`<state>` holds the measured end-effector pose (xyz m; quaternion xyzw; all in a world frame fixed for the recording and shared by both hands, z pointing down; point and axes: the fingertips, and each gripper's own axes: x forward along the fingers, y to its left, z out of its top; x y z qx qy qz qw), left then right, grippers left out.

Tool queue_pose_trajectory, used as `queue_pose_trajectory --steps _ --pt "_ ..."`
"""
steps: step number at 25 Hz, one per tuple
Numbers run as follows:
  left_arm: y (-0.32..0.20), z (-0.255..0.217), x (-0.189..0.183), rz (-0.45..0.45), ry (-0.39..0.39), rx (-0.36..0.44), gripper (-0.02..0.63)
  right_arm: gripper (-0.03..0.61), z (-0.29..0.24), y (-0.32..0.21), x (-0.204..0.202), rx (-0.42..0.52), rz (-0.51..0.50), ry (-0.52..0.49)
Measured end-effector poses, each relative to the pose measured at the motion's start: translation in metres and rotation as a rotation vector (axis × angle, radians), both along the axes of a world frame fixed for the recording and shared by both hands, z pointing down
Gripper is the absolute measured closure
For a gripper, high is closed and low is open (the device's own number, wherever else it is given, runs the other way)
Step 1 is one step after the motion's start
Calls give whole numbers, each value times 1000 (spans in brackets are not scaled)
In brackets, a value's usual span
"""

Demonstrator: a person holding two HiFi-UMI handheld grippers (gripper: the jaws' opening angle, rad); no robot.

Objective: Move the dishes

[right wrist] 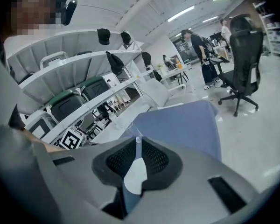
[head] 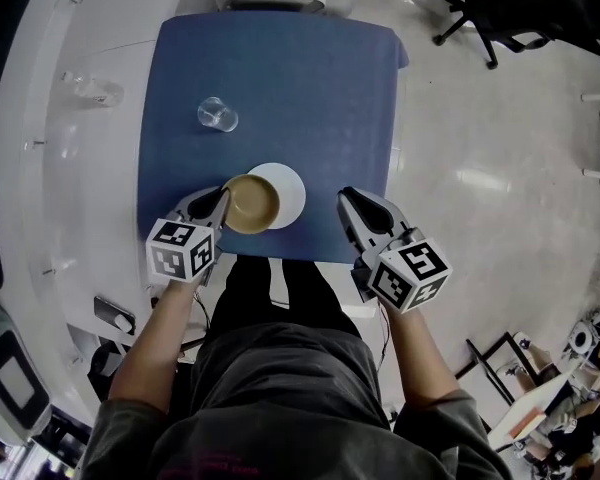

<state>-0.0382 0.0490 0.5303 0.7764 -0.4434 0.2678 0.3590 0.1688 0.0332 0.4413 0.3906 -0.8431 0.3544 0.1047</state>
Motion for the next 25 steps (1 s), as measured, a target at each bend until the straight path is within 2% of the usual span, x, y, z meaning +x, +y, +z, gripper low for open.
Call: queue_pose_trajectory --steps 11,25 --pt "-2 59 22 19 43 -86 598 536 34 25 8 -84 64 21" --pt "-3 90 40 50 53 -135 598 537 53 29 5 -135 80 39"
